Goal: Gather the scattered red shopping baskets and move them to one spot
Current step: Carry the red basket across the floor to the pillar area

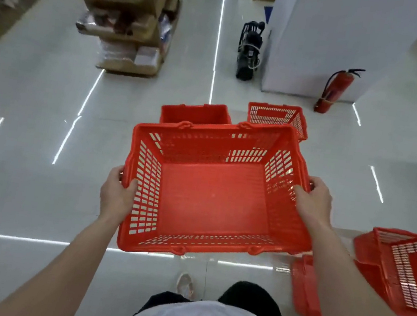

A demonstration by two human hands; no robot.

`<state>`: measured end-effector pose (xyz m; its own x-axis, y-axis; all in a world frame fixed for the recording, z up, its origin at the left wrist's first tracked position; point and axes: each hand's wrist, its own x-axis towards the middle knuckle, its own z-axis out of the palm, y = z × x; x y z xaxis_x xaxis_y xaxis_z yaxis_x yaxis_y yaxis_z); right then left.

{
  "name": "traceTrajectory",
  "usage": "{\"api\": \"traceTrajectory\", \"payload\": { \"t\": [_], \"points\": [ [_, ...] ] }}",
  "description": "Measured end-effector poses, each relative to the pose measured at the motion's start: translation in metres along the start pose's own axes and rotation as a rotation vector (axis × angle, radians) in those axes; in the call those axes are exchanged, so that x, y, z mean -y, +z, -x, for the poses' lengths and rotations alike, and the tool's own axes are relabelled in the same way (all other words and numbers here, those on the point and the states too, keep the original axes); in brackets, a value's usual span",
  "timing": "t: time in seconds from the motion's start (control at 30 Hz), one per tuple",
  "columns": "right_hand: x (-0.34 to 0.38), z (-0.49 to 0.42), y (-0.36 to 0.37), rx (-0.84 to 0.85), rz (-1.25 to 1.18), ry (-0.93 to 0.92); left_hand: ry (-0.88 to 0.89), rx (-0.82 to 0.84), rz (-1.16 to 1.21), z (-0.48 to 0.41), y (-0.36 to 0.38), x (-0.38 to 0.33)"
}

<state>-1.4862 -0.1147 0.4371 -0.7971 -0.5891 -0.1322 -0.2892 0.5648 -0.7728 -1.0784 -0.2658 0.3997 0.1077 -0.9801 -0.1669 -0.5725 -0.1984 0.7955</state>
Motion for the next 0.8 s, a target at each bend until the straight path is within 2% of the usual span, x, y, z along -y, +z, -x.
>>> {"api": "traceTrajectory", "payload": {
  "t": [0.27, 0.43, 0.8],
  "points": [
    [0.063, -0.113, 0.092, 0.062, -0.032, 0.008, -0.048, -0.006, -0.004, -0.132, 0.024, -0.017],
    [0.086, -0.215, 0.154, 0.113, -0.032, 0.036, -0.069, -0.010, -0.031, -0.227, 0.071, -0.036],
    [0.120, -0.433, 0.307, 0.232, 0.099, 0.070, -0.293, 0.062, -0.079, -0.428, 0.183, -0.054]
  ]
}}
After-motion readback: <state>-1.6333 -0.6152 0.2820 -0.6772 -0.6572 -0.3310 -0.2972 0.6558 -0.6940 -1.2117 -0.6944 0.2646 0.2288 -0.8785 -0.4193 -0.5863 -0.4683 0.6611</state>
